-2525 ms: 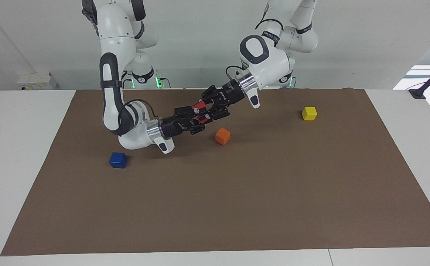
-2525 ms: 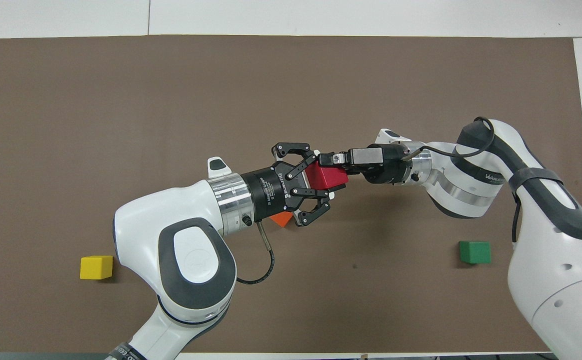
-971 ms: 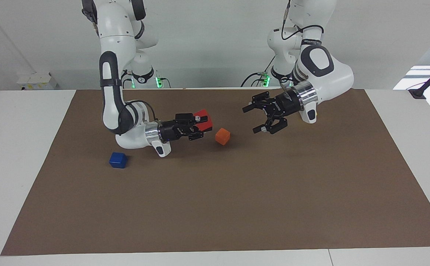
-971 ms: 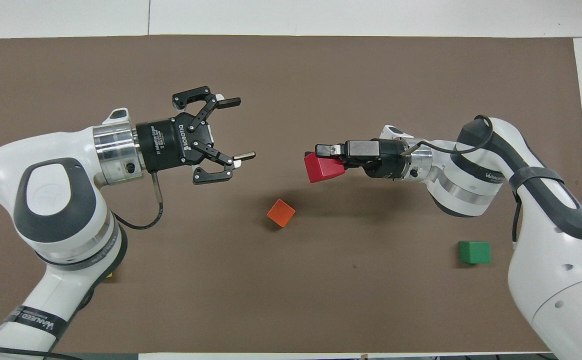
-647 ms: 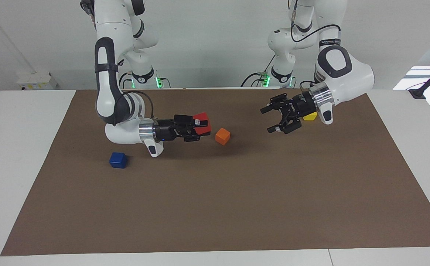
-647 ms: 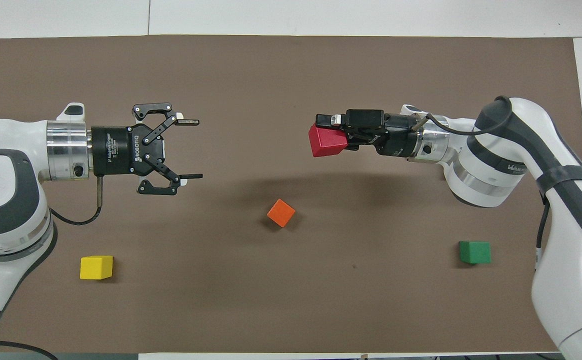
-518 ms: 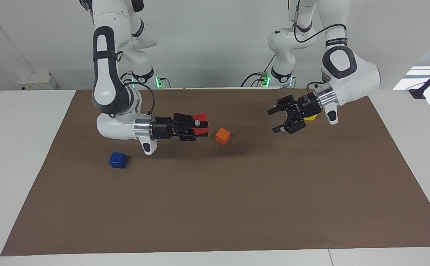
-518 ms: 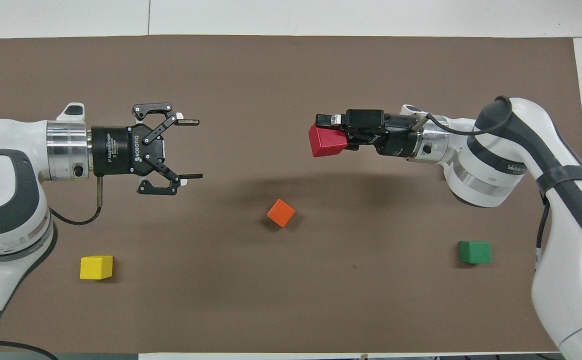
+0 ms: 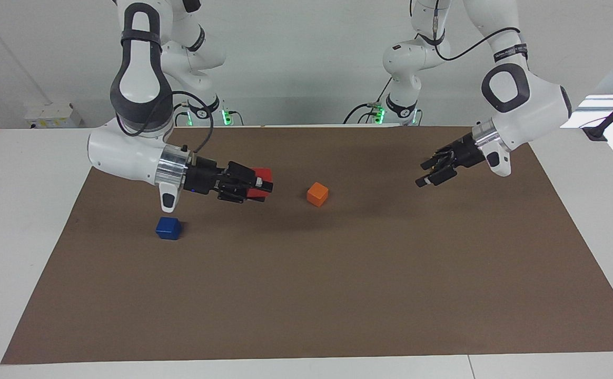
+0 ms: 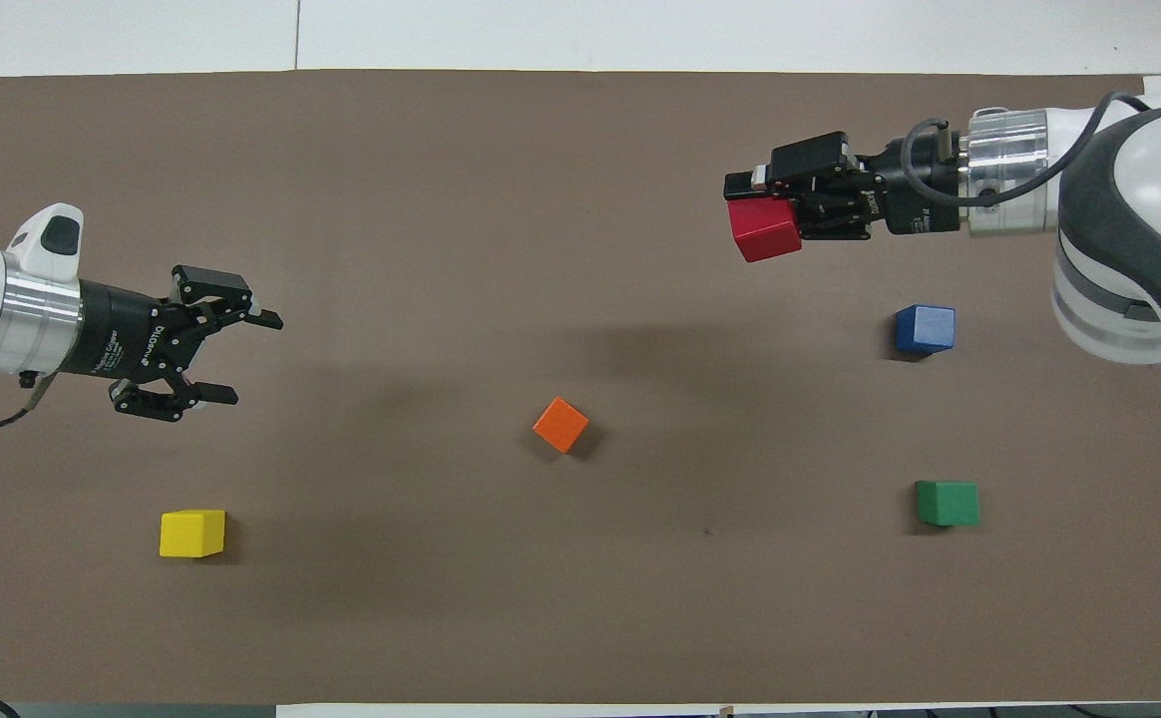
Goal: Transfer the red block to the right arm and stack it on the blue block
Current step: 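Carry the red block with the right gripper above the blue block, then lower the red block onto the blue block and open the right gripper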
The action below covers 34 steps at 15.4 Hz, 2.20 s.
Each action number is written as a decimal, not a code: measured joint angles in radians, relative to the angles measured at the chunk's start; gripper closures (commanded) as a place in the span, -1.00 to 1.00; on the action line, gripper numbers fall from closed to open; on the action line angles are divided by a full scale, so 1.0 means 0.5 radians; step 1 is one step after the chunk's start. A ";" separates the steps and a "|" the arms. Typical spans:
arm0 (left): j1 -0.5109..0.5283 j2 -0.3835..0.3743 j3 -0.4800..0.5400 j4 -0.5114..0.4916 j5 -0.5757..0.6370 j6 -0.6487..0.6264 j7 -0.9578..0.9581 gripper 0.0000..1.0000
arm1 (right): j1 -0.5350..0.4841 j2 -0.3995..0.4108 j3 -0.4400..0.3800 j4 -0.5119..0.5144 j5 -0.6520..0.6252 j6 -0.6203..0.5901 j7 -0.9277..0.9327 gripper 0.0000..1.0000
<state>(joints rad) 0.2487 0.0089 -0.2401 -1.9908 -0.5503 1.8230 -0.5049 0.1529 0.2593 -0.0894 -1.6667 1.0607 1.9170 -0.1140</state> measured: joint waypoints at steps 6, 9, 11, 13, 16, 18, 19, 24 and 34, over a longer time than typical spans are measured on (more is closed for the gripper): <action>-0.072 0.011 -0.041 0.075 0.885 0.005 0.418 -1.00 | -0.053 0.005 -0.003 0.142 -1.142 0.050 0.222 1.00; -0.063 0.012 -0.023 0.079 0.986 0.004 0.768 -1.00 | -0.053 0.029 -0.001 0.141 -1.641 0.056 0.365 1.00; -0.058 0.011 -0.011 0.097 1.092 0.002 0.835 -1.00 | -0.052 0.044 0.002 0.112 -1.812 0.056 0.426 1.00; -0.062 0.009 -0.018 0.164 1.160 0.002 0.855 -1.00 | -0.059 0.046 -0.003 0.057 -1.870 0.056 0.443 1.00; -0.067 0.002 -0.040 0.260 1.173 -0.016 0.857 -1.00 | -0.074 0.043 -0.008 -0.060 -2.047 0.111 0.518 1.00; -0.067 -0.006 -0.043 0.276 1.175 -0.019 0.857 -1.00 | -0.083 0.041 -0.008 -0.159 -2.129 0.200 0.565 1.00; -0.068 -0.008 -0.043 0.276 1.175 -0.019 0.857 -1.00 | -0.086 0.039 -0.009 -0.203 -2.138 0.232 0.567 1.00; -0.135 -0.009 -0.029 0.276 1.175 -0.042 0.857 -1.00 | -0.095 -0.029 -0.012 -0.443 -2.143 0.436 0.569 1.00; -0.381 0.045 0.225 0.592 1.172 -0.341 0.857 -1.00 | -0.216 -0.081 -0.014 -0.636 -2.145 0.617 0.569 1.00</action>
<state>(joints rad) 0.0580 0.0315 -0.1275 -1.6949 0.0355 1.6524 -0.0765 0.0449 0.2186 -0.0964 -1.9849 -0.0120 2.2253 0.1706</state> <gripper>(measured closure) 0.000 0.436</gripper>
